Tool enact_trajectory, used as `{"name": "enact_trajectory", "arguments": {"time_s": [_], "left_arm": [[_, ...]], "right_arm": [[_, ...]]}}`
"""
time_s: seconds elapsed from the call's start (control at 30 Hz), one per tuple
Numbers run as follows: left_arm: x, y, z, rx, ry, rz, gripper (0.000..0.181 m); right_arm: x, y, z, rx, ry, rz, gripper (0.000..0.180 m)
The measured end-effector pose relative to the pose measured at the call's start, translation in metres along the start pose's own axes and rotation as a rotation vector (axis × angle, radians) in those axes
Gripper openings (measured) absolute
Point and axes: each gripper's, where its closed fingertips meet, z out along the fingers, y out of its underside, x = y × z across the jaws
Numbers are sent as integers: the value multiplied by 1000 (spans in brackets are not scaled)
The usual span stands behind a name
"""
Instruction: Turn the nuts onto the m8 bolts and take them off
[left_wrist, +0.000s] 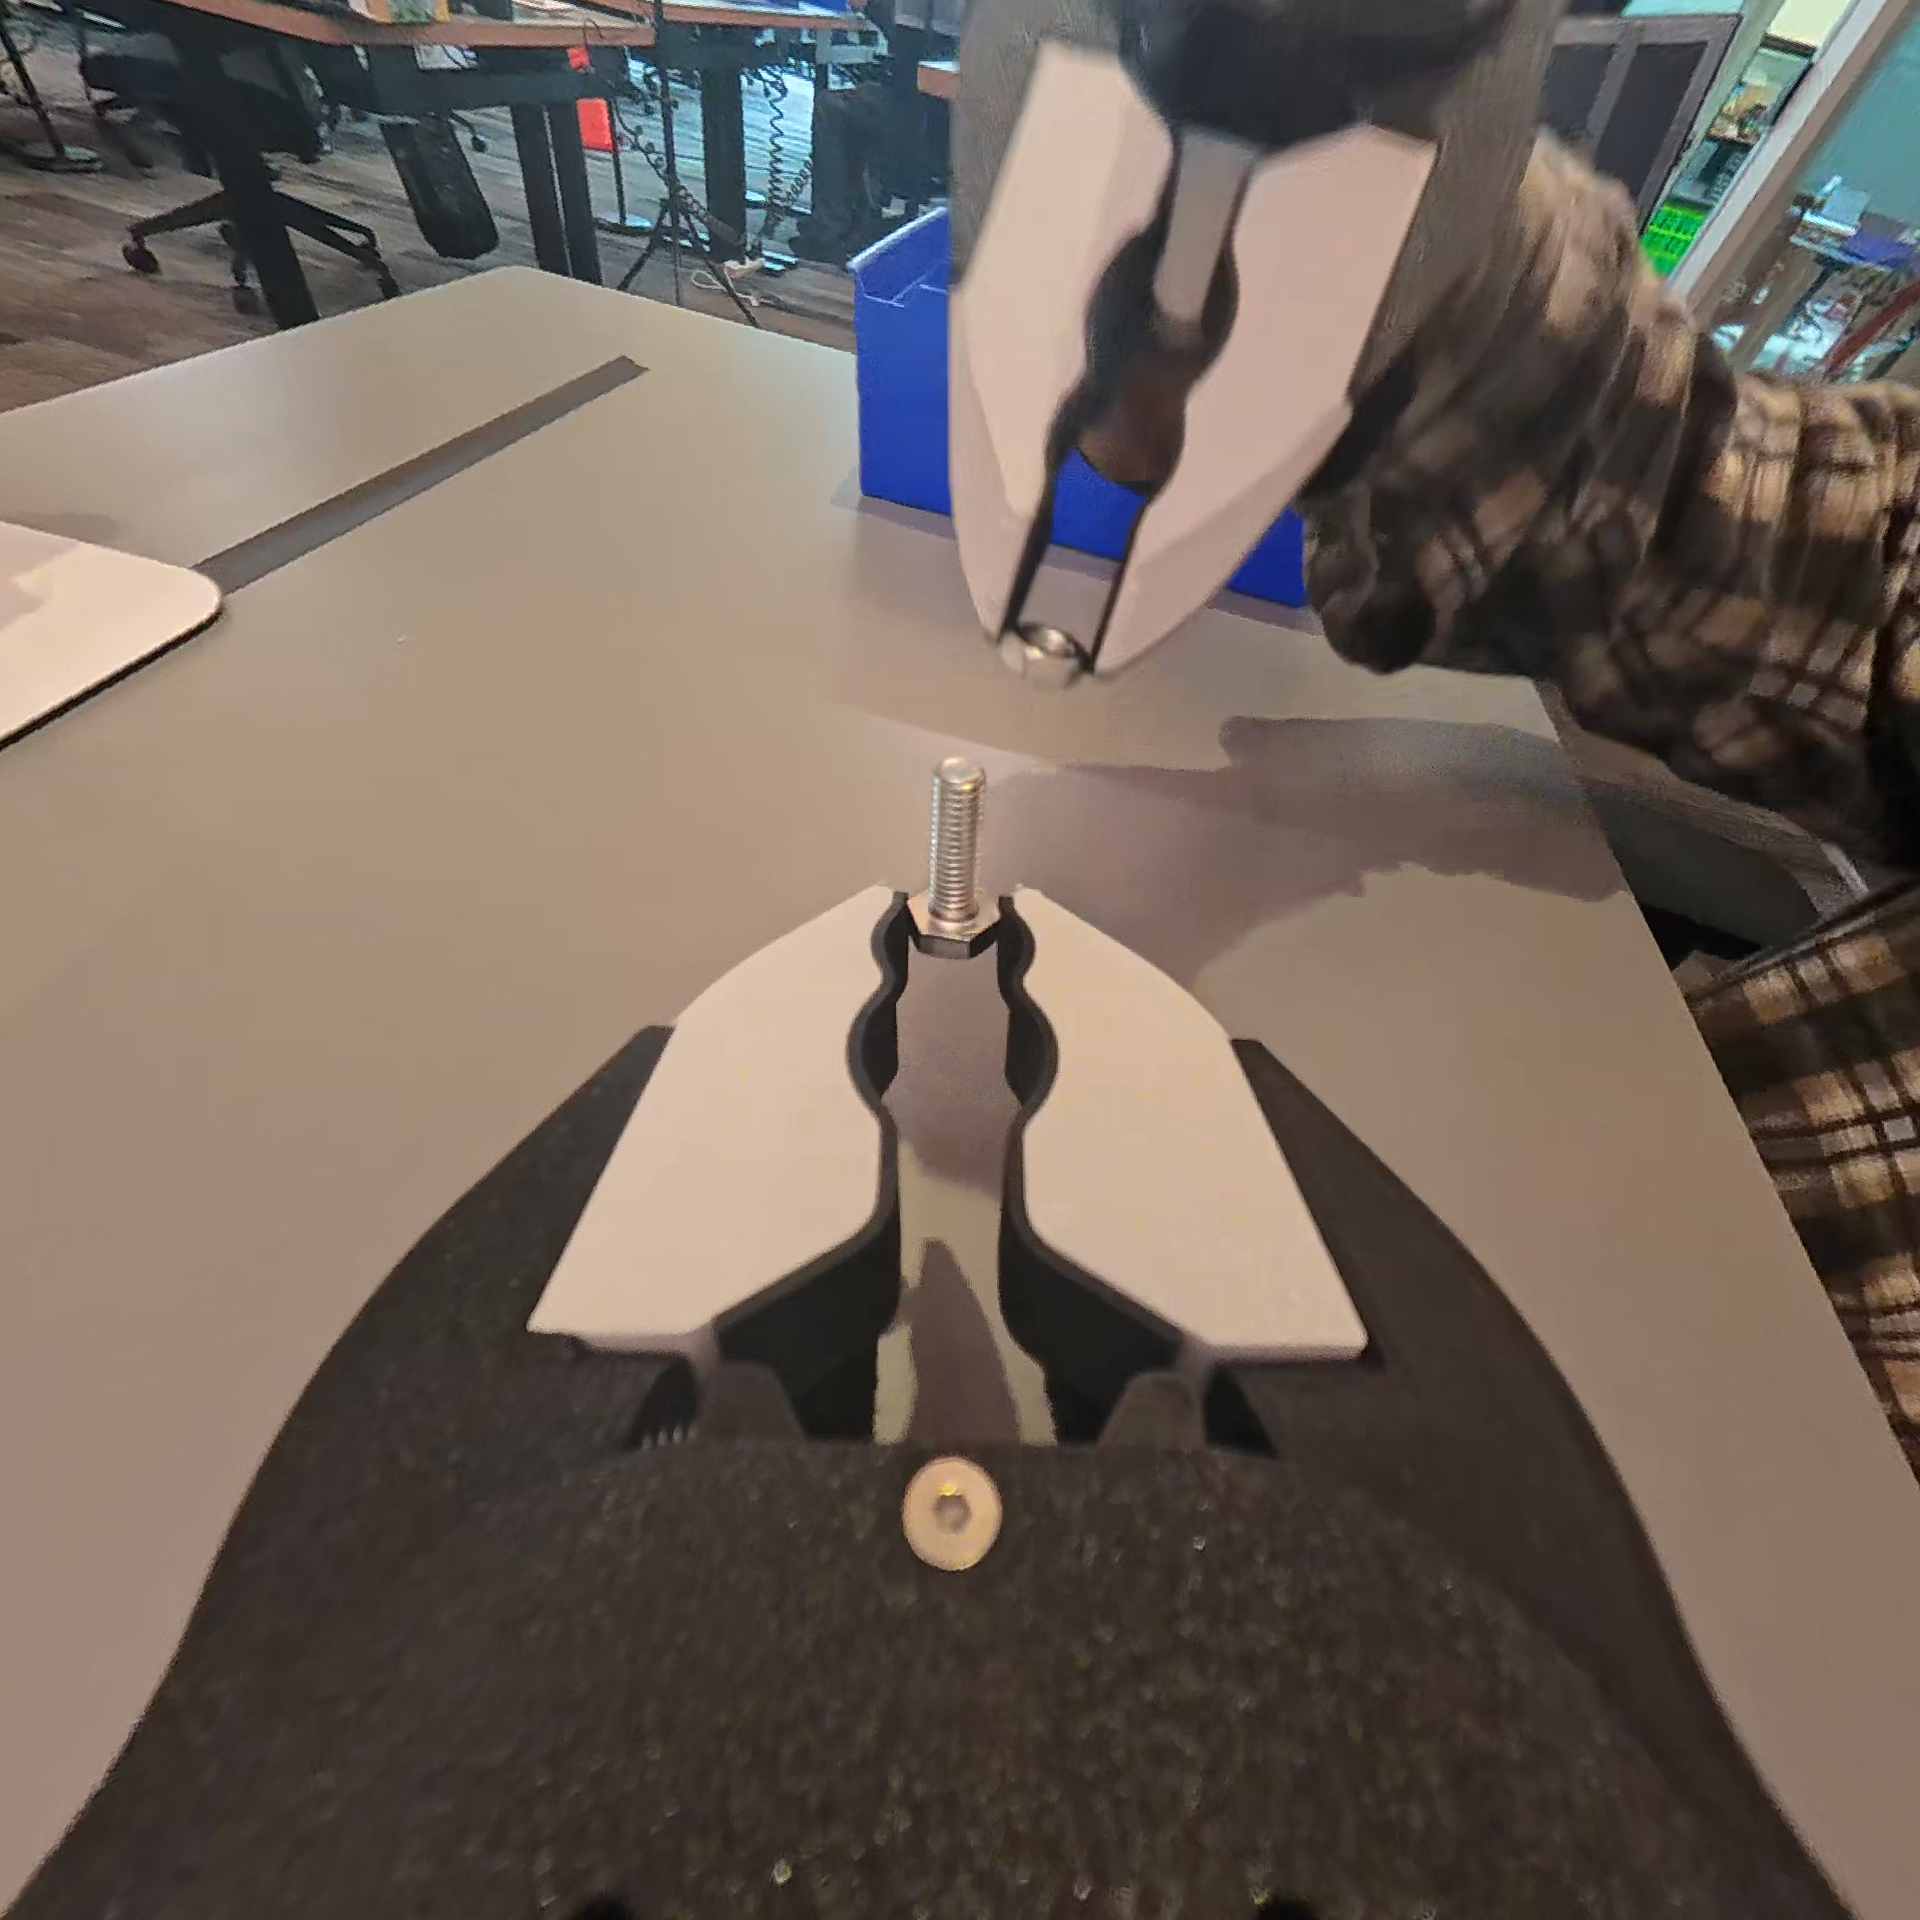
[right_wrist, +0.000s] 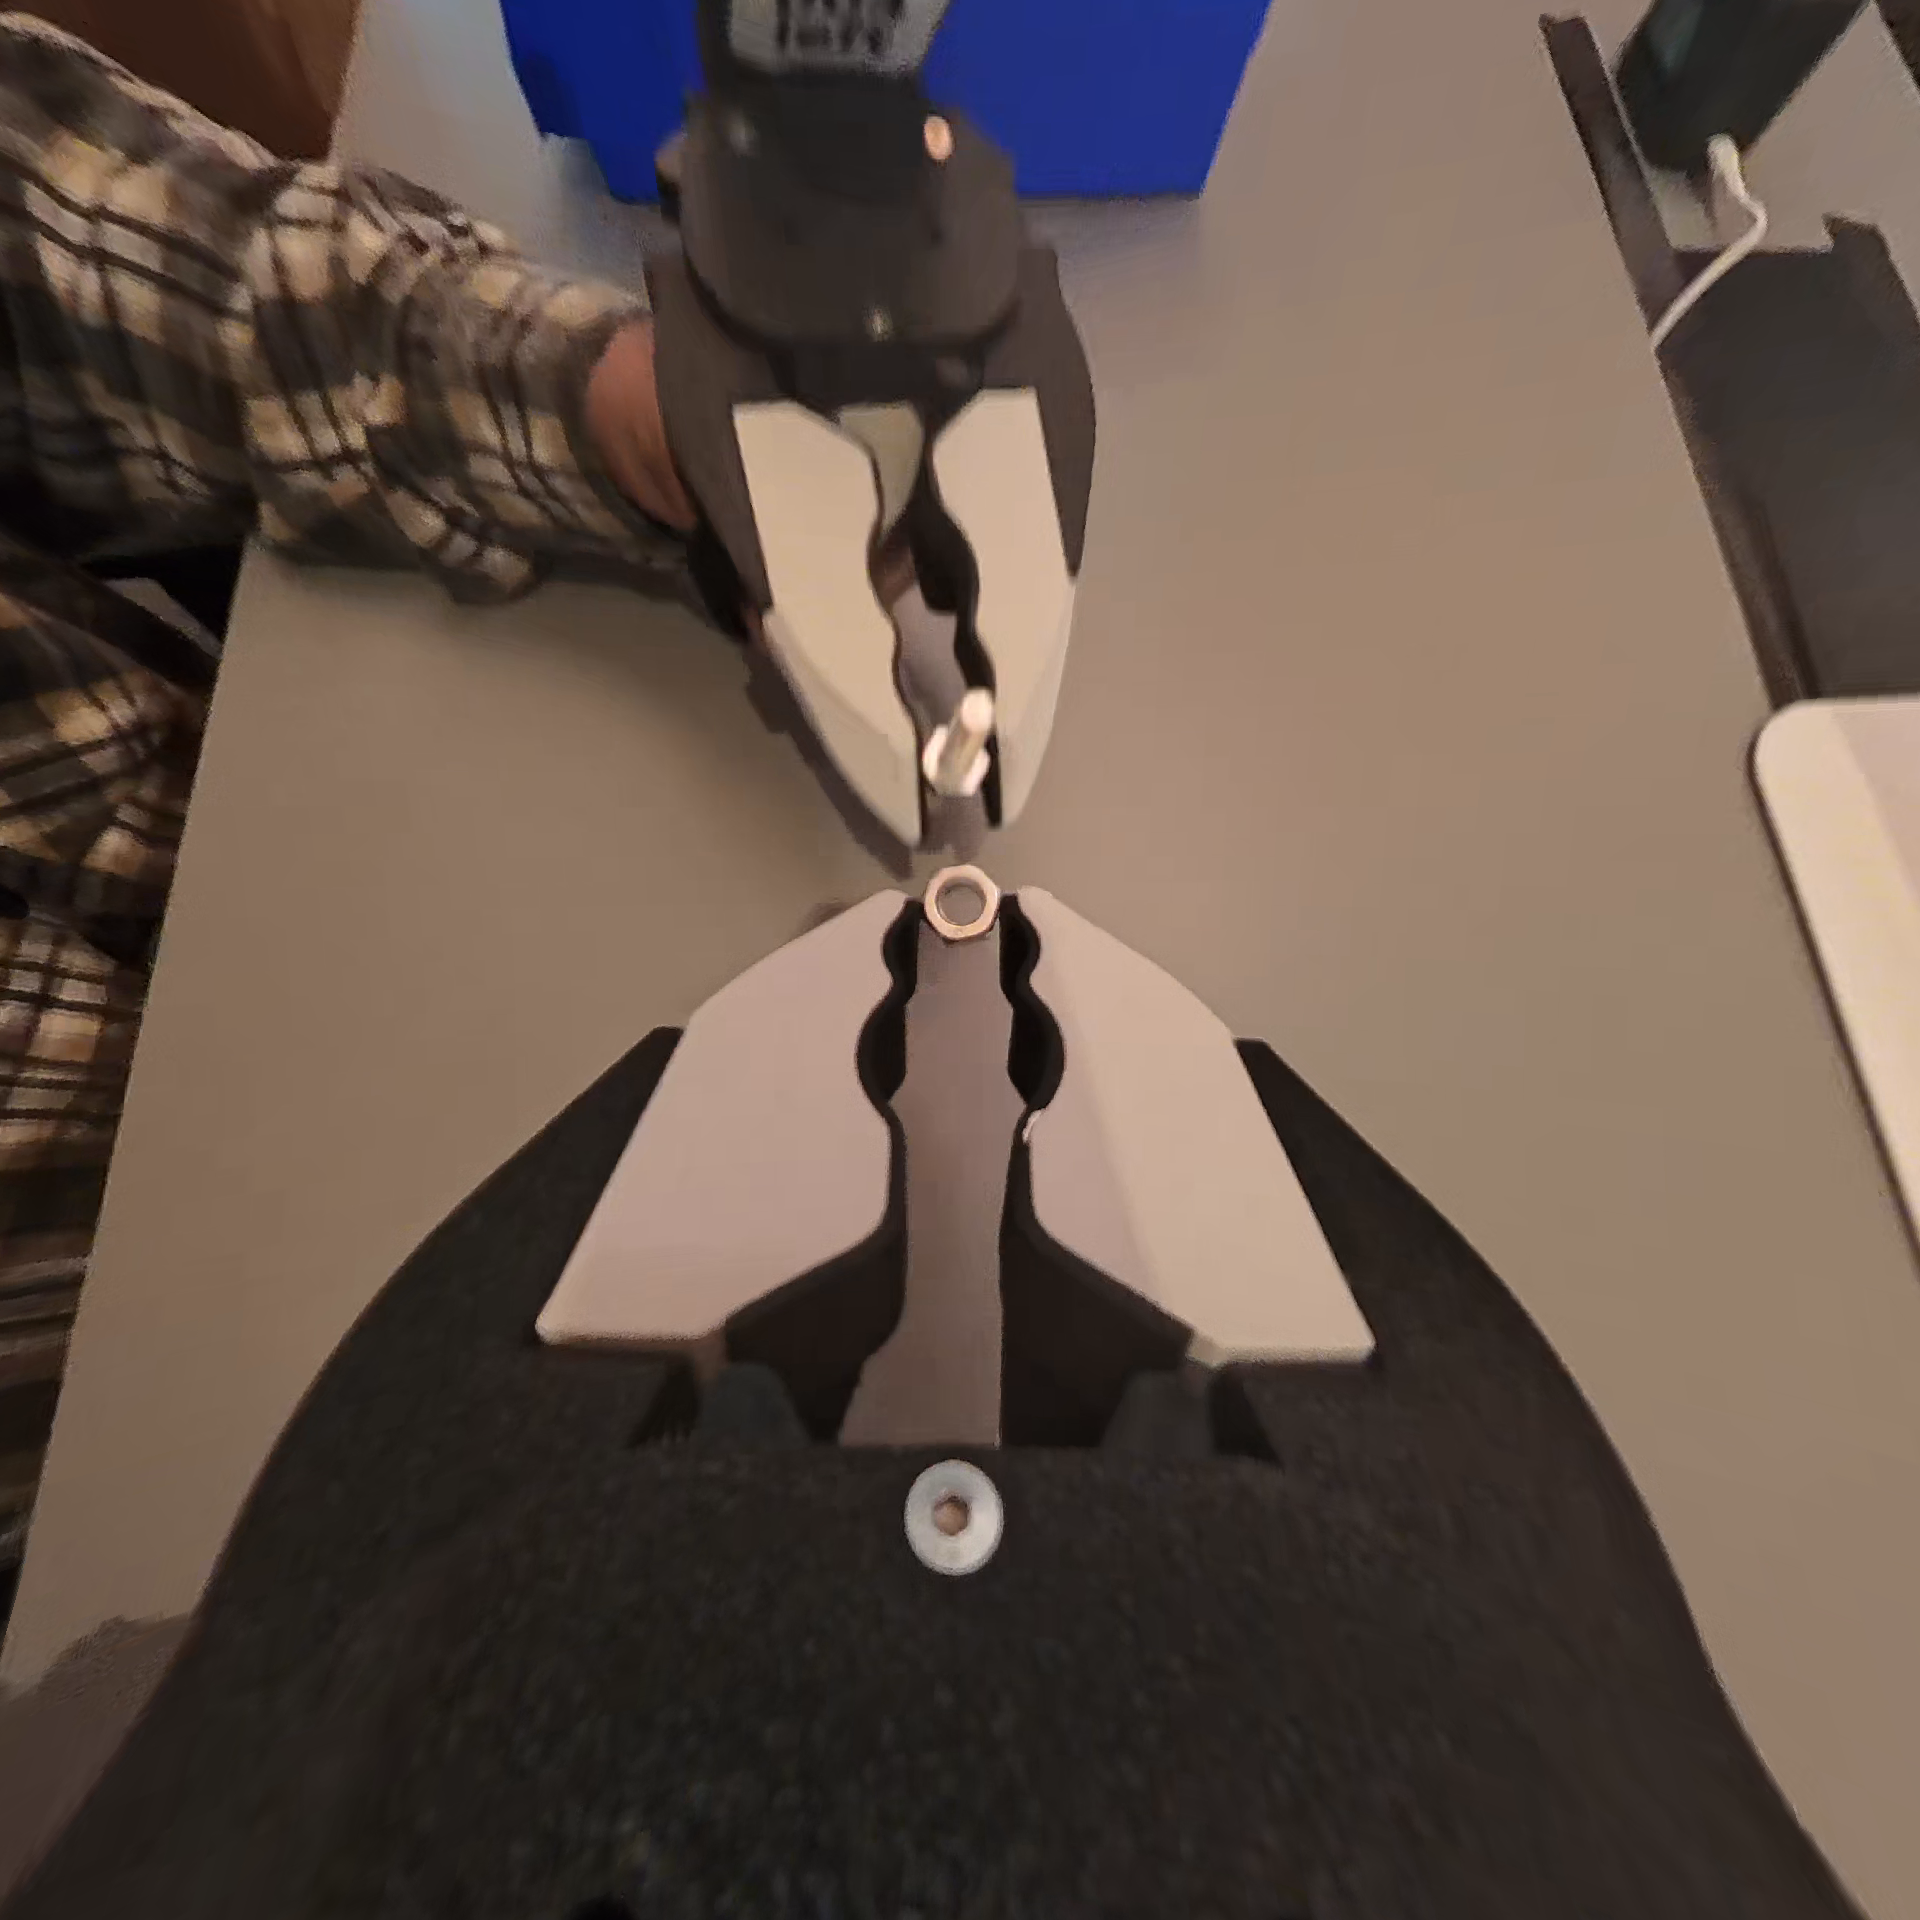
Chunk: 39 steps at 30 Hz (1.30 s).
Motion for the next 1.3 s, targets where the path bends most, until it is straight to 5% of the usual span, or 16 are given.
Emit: {"name": "enact_trajectory", "arguments": {"time_s": [0.23,1.3], "left_arm": [[5,1,3,-13,9,12,16],[7,2,5,-22,11,27,16]], "right_arm": [[-1,-25,17,-37,-66,-54,14],[-5,-18,25,-74,-144,-12,14]]}}
